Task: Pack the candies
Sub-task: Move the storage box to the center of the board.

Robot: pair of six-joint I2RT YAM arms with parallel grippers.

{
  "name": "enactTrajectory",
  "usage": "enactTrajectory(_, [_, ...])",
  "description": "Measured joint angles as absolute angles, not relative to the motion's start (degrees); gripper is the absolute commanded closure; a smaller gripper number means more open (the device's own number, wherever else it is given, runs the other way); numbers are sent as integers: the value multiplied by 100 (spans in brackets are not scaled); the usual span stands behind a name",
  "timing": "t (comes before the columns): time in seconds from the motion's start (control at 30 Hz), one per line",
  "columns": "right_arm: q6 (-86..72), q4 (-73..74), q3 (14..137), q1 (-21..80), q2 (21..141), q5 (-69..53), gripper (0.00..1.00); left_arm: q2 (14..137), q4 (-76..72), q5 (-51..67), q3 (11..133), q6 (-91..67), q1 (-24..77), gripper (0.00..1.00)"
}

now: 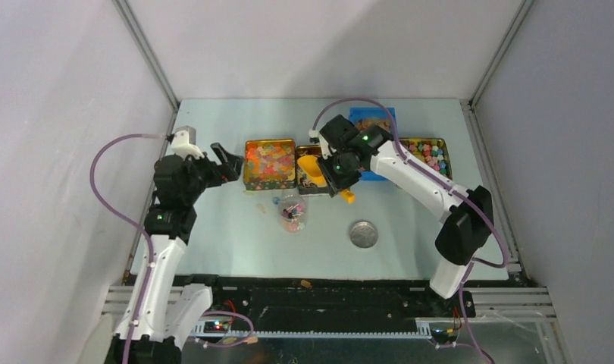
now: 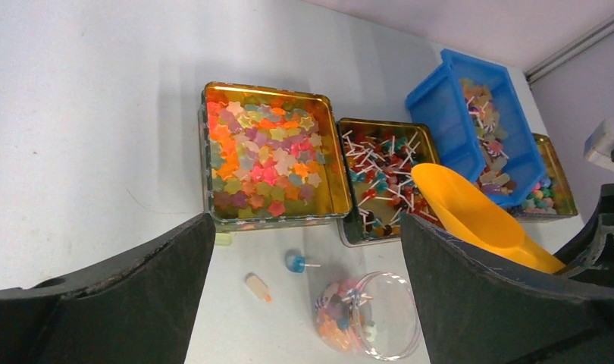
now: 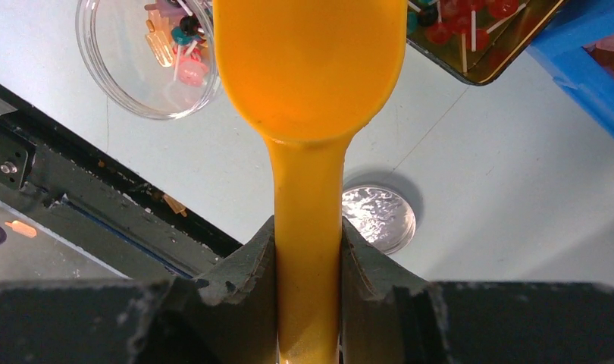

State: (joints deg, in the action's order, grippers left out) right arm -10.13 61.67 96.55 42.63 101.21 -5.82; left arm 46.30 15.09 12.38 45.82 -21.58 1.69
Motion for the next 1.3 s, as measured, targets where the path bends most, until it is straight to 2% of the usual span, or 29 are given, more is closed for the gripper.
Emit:
enactTrajectory(0.63, [-1153,5894,9362,3946,9487,-626,100,4407,1684,1068,3983,-1590,169,0])
enactTrajectory(0.9, [-1162,5795,8803,3433,8875,-617,100,4412,1684,1070,3968,-1590,169,0])
enactTrajectory(1.3, [-1160,5900,8584,2823,8569,-421,100,4484,1686,1068,3968,-1592,169,0])
